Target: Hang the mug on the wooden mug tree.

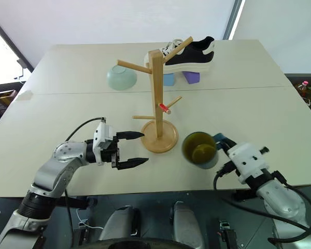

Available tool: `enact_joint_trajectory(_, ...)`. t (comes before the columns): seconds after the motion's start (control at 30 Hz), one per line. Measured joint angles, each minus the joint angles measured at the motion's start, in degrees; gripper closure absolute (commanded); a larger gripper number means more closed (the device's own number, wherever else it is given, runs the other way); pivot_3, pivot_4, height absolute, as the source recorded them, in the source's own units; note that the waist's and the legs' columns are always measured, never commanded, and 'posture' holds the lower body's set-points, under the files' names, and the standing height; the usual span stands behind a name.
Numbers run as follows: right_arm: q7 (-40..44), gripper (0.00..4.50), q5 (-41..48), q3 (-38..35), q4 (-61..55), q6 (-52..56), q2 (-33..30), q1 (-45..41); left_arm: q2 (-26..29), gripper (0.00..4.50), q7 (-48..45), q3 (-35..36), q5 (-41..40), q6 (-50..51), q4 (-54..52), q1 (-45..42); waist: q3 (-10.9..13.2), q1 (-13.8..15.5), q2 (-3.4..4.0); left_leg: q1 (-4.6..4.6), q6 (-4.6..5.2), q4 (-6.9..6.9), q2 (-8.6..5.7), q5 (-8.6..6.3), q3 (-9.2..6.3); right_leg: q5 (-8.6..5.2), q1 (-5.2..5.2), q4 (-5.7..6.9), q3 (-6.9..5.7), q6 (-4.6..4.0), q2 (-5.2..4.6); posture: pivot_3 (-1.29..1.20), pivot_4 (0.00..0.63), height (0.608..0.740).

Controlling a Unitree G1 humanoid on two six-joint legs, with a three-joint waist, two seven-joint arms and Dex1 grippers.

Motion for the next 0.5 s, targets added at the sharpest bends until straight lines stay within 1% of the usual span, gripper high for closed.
enact_joint_trajectory(0.07, 1.05, 4.45, 1.40, 0.11, -3.37, 3.74, -1.75, -3.03, 0.54, 0.00, -0.31, 0.33, 0.01, -0.45, 1.53, -0.59, 0.03, 0.02, -0.05, -0.05, 0.00, 0.11, 0.00, 0.00, -0.01, 0.01, 0.01, 0.00, 0.00, -0.02, -0.01, 0.00, 0.150, 0.740)
enact_joint_trajectory(0.1, 1.63, 4.45, 2.27, 0.43, -5.17, 6.46, -2.97, -5.85, 0.91, 0.00, -0.56, 0.97, 0.02, -0.67, 2.47, -0.88, 0.06, 0.02, -0.10, -0.08, 0.00, 0.17, -0.01, 0.00, -0.01, 0.01, 0.02, 0.00, 0.00, -0.03, -0.03, 0.00, 0.150, 0.740)
enact_joint_trajectory(0.27, 2.69, 4.45, 5.49, 0.91, -9.27, 15.39, -5.75, -14.95, 2.38, 0.00, -2.11, 3.57, -0.79, -1.42, 4.53, -2.33, 0.15, 0.16, -0.26, -0.14, 0.00, 0.22, -0.02, -0.01, -0.02, 0.02, 0.04, -0.03, 0.00, -0.04, -0.09, 0.00, 0.150, 0.740)
enact_joint_trajectory(0.5, 3.92, 4.45, 8.95, 1.32, -12.00, 22.85, -7.78, -21.49, 4.45, 0.00, -4.08, 7.20, -5.00, 1.56, 4.61, -4.11, 0.16, 0.14, -0.28, -0.19, 0.03, 0.21, -0.03, -0.03, -0.01, 0.02, 0.03, -0.07, 0.00, -0.03, -0.12, 0.00, 0.150, 0.740)
